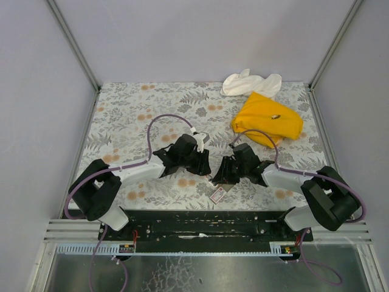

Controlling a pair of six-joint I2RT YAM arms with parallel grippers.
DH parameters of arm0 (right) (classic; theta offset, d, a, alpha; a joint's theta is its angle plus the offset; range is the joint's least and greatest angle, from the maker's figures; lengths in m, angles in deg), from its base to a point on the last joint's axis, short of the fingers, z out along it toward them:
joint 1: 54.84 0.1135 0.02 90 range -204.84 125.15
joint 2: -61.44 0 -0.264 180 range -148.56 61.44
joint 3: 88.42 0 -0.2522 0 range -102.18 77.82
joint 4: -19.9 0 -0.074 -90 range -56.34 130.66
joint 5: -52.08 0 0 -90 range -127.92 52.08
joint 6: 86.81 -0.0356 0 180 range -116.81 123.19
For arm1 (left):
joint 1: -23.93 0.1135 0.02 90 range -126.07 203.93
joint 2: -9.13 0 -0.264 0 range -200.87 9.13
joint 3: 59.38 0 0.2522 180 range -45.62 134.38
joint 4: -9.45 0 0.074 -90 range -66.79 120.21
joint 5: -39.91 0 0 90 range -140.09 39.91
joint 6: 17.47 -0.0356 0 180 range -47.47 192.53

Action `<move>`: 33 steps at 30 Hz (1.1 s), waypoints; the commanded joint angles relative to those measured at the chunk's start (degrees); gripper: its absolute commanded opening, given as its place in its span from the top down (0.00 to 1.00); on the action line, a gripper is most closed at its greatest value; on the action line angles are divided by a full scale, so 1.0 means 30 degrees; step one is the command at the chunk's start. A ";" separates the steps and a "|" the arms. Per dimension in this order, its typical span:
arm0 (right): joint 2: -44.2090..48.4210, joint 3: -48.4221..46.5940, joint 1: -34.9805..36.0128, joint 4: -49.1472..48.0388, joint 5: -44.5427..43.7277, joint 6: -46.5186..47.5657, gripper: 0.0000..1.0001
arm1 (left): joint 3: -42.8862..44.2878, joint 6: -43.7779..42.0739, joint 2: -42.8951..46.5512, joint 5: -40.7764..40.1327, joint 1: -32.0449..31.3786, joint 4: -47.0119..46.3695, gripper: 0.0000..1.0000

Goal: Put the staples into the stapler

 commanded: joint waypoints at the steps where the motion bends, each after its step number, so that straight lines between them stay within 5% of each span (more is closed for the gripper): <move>1: -0.0273 0.0109 0.0252 -0.0993 -0.0106 -0.0191 0.66 | 0.0398 -0.0105 -0.0009 0.0217 -0.0343 -0.0363 0.59; 22: 0.0948 -0.0214 0.0252 0.0706 -0.1530 0.0504 0.68 | -0.0874 0.0446 0.0994 0.0276 -0.1591 -0.1143 0.60; 33: 0.6126 -0.1193 0.0168 0.7228 -0.5529 0.2306 0.37 | -0.0270 -0.2207 0.2273 -0.0734 -0.1580 -0.1071 0.40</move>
